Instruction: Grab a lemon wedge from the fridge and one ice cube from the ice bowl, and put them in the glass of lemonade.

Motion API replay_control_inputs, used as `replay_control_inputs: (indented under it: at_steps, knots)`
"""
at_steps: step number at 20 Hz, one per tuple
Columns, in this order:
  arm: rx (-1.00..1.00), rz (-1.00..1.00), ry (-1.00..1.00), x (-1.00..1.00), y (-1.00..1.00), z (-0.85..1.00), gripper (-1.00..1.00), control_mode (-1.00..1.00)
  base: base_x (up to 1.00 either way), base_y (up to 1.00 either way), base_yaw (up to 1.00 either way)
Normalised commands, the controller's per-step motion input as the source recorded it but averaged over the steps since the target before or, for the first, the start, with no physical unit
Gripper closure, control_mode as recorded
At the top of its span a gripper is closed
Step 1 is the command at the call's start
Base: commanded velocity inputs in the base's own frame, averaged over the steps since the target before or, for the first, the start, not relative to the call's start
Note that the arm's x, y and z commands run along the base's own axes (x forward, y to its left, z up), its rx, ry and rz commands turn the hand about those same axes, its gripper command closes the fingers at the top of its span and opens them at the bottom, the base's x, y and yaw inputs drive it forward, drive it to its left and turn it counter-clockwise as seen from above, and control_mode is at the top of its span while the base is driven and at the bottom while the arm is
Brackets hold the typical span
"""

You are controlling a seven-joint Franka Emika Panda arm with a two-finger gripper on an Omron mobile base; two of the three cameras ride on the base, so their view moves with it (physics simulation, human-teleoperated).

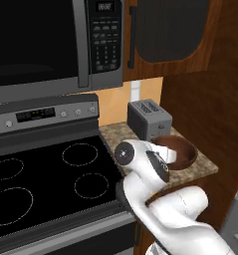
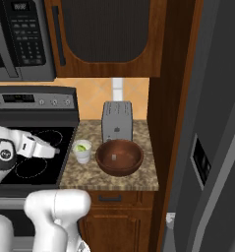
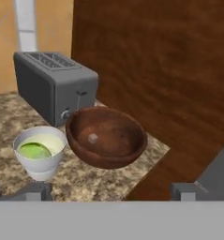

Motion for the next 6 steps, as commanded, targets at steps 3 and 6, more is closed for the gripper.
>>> replay_control_inputs:
  at_steps: [3, 6]
  knots:
    - [-0.08, 0.15, -0.5, -1.0, 0.25, 0.79, -1.0, -1.0, 0.0, 0.0, 0.0]
    - [-0.03, 0.2, -0.4, -1.0, 0.25, 0.77, -1.0, -1.0, 0.0, 0.0, 0.0]
